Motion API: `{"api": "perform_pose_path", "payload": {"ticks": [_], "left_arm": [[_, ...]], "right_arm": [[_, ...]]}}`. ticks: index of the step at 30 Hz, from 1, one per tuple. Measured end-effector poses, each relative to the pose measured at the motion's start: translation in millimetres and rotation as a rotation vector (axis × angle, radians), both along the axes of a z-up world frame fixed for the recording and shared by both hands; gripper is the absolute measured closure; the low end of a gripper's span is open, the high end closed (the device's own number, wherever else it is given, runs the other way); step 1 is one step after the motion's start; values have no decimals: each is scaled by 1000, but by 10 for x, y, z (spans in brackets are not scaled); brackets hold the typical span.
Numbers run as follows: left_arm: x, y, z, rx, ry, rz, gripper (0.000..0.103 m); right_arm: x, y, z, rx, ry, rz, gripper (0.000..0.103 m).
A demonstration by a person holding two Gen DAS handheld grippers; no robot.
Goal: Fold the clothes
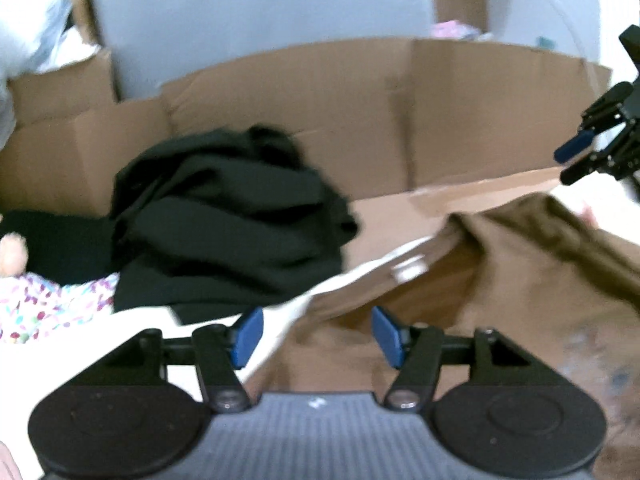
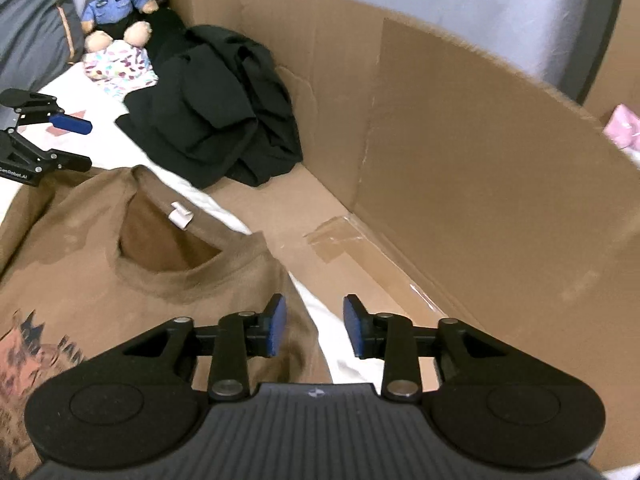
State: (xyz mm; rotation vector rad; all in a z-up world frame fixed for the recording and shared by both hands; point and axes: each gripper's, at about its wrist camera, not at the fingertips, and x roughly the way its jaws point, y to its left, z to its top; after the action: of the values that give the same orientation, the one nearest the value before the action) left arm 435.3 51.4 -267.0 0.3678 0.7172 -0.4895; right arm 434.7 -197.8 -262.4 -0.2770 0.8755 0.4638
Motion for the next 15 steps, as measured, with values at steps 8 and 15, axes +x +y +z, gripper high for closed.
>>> {"api": "perform_pose_path", "payload": {"ticks": [8, 15], "left_arm": [[-466, -659, 229, -2, 10, -111, 39], [-582, -1095, 339, -104, 63, -140, 40]], "right_arm": [[-871, -384, 286, -57, 47, 17, 65], [-1626, -697, 276, -63, 74, 23, 65]]}}
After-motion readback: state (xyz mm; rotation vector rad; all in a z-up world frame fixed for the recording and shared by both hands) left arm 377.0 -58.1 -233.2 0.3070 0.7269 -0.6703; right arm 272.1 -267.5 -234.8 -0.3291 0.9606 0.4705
